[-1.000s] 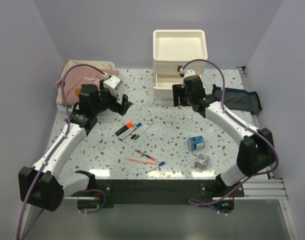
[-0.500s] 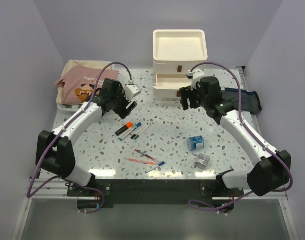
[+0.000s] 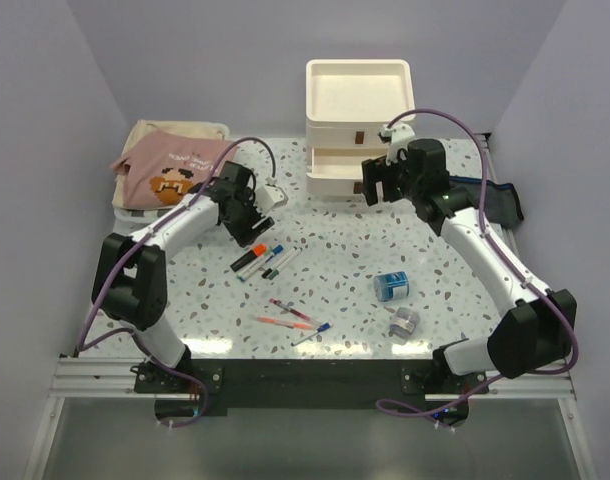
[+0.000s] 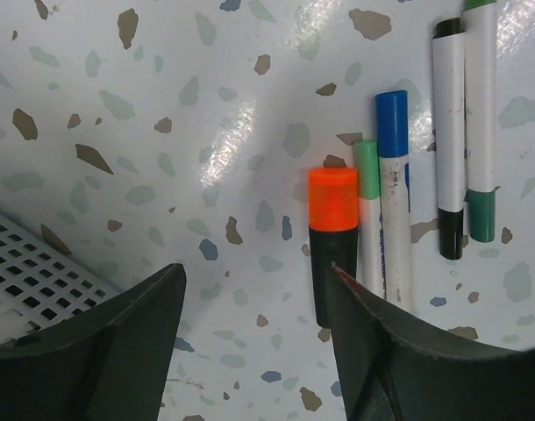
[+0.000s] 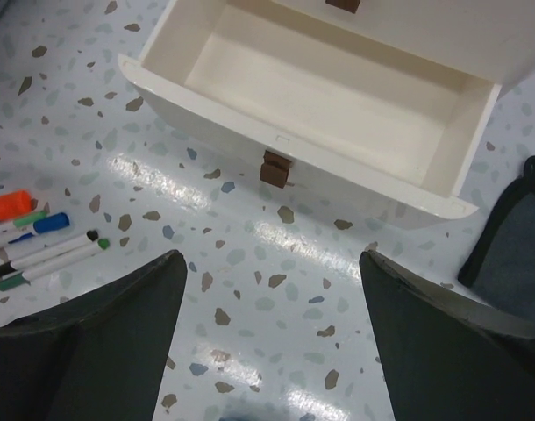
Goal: Sort the stationery into containers
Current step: Pick up the pen from the center of the board.
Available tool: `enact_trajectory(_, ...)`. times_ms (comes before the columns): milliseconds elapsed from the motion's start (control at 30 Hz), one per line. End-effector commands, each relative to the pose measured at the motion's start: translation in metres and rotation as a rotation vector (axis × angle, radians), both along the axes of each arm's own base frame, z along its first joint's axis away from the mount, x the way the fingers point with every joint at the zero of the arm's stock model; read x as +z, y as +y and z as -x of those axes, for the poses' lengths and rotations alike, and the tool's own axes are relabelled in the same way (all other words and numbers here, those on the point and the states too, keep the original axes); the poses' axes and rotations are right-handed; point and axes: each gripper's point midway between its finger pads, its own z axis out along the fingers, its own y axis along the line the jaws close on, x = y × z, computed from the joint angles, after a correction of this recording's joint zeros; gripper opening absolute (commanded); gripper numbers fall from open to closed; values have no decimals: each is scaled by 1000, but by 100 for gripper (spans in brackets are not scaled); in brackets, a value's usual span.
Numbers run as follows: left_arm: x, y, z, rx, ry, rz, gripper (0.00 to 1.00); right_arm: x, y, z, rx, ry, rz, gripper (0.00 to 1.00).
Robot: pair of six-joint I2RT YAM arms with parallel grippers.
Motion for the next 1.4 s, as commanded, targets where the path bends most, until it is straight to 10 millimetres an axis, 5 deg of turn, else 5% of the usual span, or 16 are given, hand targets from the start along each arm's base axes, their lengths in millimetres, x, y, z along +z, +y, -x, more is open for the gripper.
enact_trajectory(0,1,5,-8,-19,-39,-42,70,22,14,-8,49,-91,-62,84)
enact_trajectory(533,-24,5,0,-22,13,-61,71,24,14,-21,40,-102,-57,83)
enact_trajectory(1367,-9,-27,16,-102,19,-18,70,21,13,-21,46,-100,-75,83)
